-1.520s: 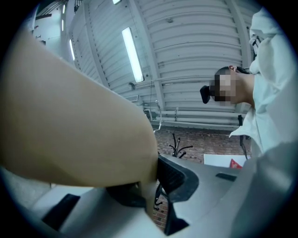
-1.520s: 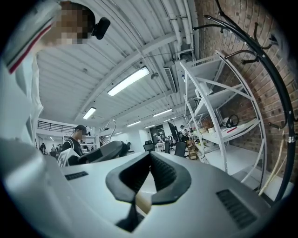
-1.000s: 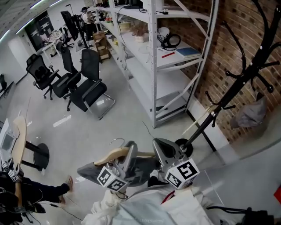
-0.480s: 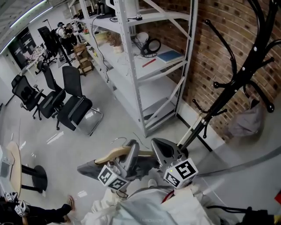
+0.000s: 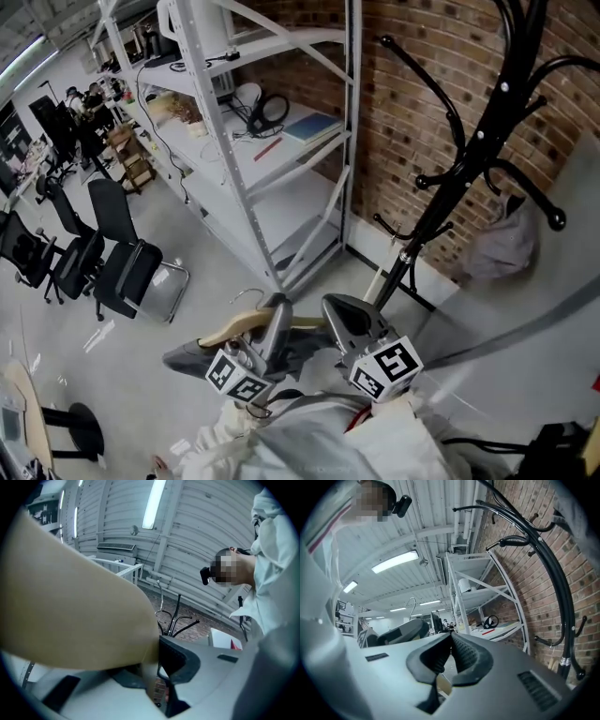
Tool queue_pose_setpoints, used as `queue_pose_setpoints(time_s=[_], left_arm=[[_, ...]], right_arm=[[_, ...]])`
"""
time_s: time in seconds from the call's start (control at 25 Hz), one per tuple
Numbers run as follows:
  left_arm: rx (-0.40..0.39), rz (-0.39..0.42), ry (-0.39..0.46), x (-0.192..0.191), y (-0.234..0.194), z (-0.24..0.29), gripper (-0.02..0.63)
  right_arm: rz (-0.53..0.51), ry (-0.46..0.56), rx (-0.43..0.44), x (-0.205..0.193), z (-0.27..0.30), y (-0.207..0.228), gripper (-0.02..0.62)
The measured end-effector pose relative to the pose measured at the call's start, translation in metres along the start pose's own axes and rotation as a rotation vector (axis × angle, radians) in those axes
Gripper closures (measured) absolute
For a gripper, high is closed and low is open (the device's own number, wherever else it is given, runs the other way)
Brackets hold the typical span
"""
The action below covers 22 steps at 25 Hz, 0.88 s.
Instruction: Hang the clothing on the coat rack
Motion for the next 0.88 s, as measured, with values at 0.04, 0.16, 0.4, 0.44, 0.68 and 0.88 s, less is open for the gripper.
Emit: queue_pose_setpoints(time_s=[0.04, 0.16, 0.4, 0.44, 0.68, 0.88], left_arm=[[-0.015, -0.009, -0.002, -0.001, -0.004, 0.004, 0.551], [-0.064, -0.043, -0.009, -0.004, -0.012, 0.017, 0.551], [-0.196, -0.144, -0.054, -0.015, -0.026, 0.048, 0.551], [-0.221, -0.164, -0.063, -0.016, -0.029, 0.052, 0.551], [-0.358, -0.272, -0.114, -0.029, -0.048, 0.073, 0.551], [-0.474, -0.348, -0.154, -0.039, -0.057, 0.086, 0.551]], right_arm=[[-0.005, 0.004, -0.02, 0.001, -0.001, 0.002, 0.571], [-0.015, 0.015, -0.091, 0.006, -0.005, 0.01, 0.571], [-0.011, 0.044, -0.261, 0.013, -0.006, 0.031, 0.571], [-0.007, 0.052, -0.292, 0.013, -0.005, 0.033, 0.571], [-0.017, 0.083, -0.461, 0.014, -0.002, 0.041, 0.571], [-0.023, 0.103, -0.597, 0.012, -0.004, 0.042, 0.571]])
Point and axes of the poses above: the fingertips, and each gripper's own axes: z forward along the fingers, y to its right, x out of its top, the point moved 6 cm from there along -z, backward along the fingers, and after that the axes turned 11 degrees about -x, right-handed, at the moved point
